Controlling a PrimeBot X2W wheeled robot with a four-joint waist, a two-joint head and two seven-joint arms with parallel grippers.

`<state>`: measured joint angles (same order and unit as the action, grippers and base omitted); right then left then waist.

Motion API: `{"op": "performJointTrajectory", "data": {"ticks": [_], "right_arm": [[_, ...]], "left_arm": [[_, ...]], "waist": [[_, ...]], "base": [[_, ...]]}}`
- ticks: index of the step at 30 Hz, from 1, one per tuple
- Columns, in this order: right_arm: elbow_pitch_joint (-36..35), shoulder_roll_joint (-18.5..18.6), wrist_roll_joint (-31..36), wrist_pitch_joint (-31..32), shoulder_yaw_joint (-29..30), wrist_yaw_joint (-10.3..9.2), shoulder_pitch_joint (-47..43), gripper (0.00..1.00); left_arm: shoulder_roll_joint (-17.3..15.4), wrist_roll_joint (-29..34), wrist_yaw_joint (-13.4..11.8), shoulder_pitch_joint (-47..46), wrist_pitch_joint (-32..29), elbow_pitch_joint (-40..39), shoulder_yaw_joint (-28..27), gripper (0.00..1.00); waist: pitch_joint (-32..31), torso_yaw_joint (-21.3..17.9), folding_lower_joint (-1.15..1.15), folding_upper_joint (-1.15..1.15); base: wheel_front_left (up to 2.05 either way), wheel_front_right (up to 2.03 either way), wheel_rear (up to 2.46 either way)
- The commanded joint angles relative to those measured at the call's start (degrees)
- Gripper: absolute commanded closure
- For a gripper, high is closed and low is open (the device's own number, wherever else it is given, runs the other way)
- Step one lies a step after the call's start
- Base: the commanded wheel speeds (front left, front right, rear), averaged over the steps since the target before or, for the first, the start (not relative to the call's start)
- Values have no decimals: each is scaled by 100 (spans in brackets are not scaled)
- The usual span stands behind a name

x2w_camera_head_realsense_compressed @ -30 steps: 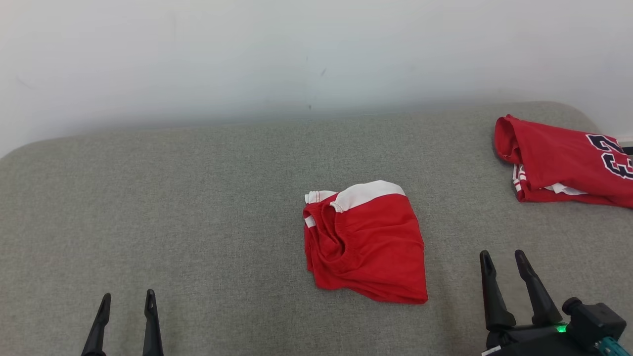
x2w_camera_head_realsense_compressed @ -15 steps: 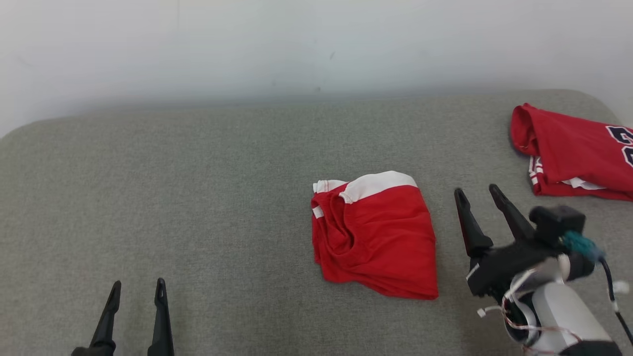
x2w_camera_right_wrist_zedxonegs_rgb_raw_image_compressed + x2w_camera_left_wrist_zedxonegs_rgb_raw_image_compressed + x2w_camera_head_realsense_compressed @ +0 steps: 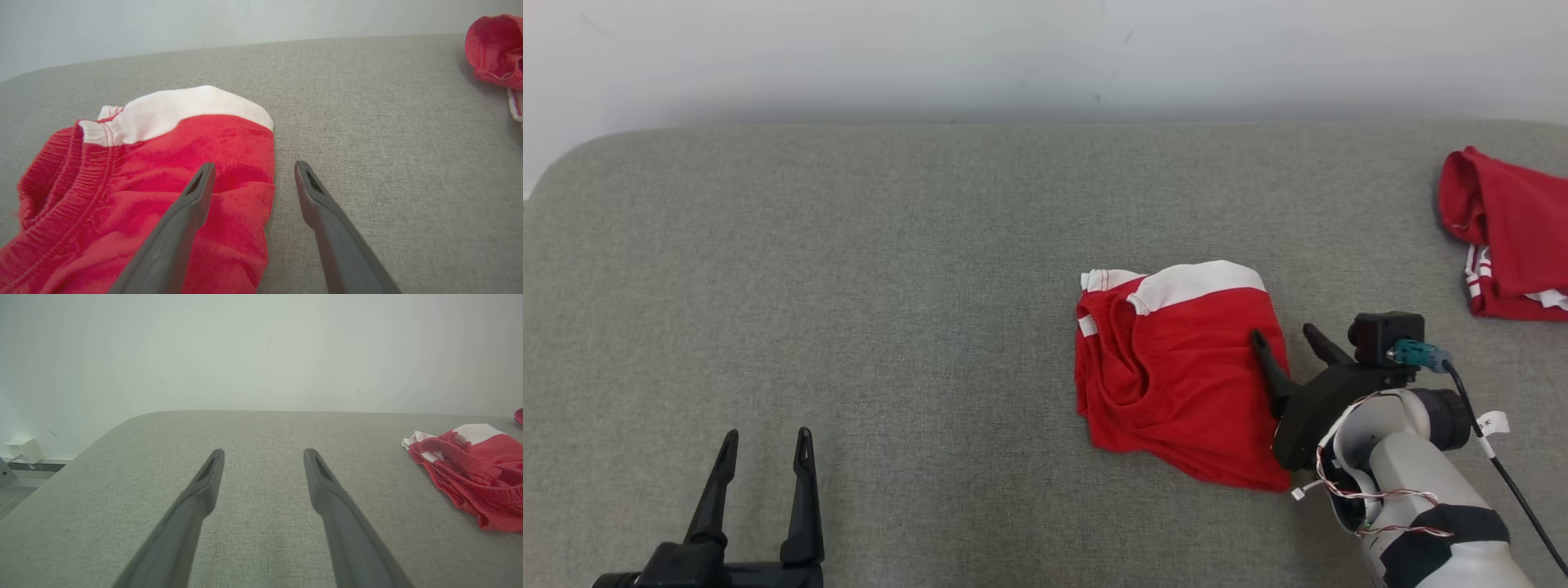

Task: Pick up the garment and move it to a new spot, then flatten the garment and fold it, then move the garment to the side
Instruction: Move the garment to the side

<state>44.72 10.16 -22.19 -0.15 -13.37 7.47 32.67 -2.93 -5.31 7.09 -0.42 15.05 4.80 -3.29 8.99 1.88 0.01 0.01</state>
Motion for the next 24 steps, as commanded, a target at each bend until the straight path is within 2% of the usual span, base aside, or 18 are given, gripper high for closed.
{"op": "performJointTrajectory", "data": {"ticks": [1,10,12,17,24], "right_arm": [[161,-50,-23,-29,-22,-1,102,0],[1015,-236,-78,16,-297,-1,260,0],[1085,-273,-116,-19,-378,-1,310,99],[1095,-88,-108,-274,-563,-2,542,100],[914,461,177,-405,-1302,-1,1041,100]], "left_arm": [[5,-17,16,-102,15,14,9,0],[6,11,32,-180,15,59,-13,0],[6,17,36,-192,15,65,-16,0],[6,16,41,-215,15,73,-44,0],[-67,45,31,-363,15,16,-22,0]], "waist": [[77,68,-1,-1],[120,93,-1,-1],[121,85,-1,-1],[118,45,-1,-1],[278,-130,-1,-1]], "base": [[0,0,0],[0,0,0],[0,0,0],[0,0,0],[0,0,0]]}}
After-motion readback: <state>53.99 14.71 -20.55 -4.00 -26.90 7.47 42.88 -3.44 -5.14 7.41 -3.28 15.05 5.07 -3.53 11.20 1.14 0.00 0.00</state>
